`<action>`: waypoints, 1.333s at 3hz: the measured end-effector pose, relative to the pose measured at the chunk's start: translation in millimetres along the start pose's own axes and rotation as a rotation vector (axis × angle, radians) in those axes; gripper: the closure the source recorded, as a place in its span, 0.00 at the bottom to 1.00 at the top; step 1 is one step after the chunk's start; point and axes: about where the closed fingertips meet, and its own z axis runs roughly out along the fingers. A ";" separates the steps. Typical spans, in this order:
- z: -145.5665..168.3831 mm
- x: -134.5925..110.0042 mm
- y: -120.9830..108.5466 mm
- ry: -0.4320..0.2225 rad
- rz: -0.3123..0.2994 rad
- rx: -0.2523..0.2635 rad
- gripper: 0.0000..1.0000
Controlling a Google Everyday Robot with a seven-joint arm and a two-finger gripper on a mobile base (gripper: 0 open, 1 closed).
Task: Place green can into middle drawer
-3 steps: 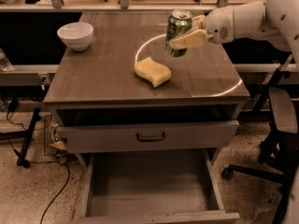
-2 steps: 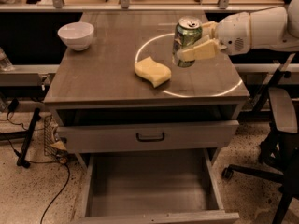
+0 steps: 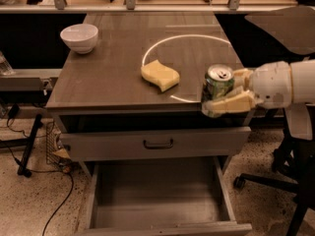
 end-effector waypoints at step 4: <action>8.0 77.9 68.7 0.039 -0.032 -0.135 1.00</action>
Offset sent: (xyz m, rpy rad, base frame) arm -0.0330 -0.0175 -0.0322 -0.0275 0.0489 0.0080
